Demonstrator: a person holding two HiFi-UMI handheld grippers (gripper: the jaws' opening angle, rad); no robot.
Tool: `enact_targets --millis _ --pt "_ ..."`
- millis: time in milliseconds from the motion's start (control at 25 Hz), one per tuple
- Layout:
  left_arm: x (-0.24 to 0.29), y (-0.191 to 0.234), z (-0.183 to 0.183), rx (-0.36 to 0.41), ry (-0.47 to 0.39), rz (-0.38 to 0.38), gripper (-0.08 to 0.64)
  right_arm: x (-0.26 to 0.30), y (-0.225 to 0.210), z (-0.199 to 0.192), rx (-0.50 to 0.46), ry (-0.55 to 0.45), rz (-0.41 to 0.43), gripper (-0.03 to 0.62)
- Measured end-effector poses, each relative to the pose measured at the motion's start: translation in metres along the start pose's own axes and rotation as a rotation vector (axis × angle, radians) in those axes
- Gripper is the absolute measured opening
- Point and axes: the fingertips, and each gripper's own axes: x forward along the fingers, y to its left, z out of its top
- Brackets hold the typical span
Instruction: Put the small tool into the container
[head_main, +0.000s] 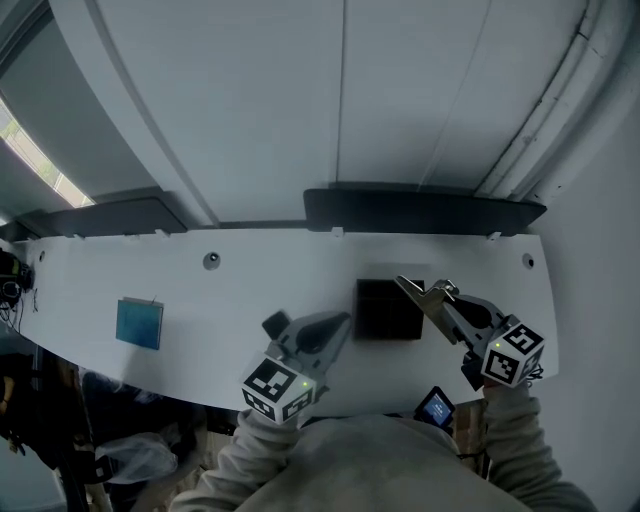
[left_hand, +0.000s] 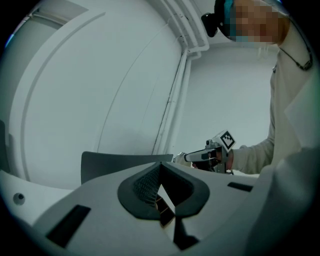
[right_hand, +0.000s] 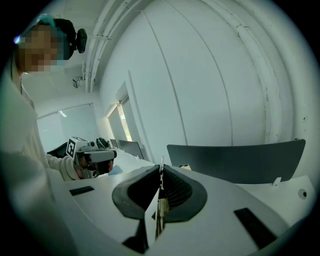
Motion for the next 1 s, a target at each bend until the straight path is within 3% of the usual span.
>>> enact_targets --millis 200,520,1000 --pt "-0.002 -0.009 -0.017 0.03 0.068 -0.023 0.002 0.014 -0.014 -0.014 -0.003 0.056 -0.018 0.04" --pt "-0.017 -0.01 -0.024 0.025 0.086 -0.015 0.002 0.046 -0.025 -0.031 -0.028 0.1 0.029 0.04" --pt "-0.047 0.006 -0.036 -0.02 0.095 0.068 0.002 0.096 -0.04 -0.058 -0.306 0.232 0.172 0.04"
